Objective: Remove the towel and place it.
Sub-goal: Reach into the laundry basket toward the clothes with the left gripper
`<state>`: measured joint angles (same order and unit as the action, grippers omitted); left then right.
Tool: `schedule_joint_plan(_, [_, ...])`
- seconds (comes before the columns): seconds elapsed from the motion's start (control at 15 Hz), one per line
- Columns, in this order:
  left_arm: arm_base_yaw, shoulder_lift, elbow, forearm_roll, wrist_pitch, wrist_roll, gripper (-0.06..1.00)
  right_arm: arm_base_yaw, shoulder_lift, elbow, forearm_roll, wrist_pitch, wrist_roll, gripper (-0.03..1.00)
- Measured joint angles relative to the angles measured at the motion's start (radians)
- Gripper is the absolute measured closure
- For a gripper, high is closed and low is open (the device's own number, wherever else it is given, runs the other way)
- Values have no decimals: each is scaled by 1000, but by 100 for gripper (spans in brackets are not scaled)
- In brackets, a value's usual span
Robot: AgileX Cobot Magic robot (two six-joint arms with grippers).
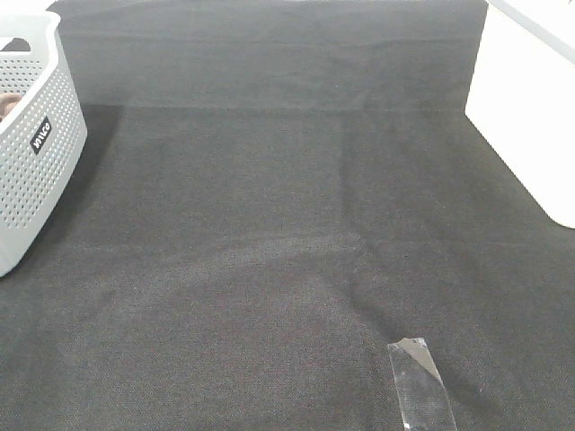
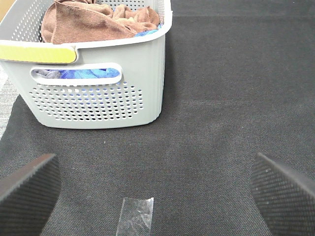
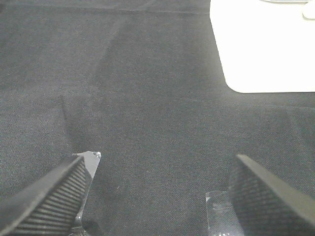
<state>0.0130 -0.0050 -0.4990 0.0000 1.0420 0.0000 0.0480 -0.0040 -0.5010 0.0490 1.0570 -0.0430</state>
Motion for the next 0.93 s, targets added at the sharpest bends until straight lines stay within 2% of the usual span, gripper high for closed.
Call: schedule_joint_plan(0.93, [0,0,0,0,0,0,-5,0,0,0,0,0,0,21])
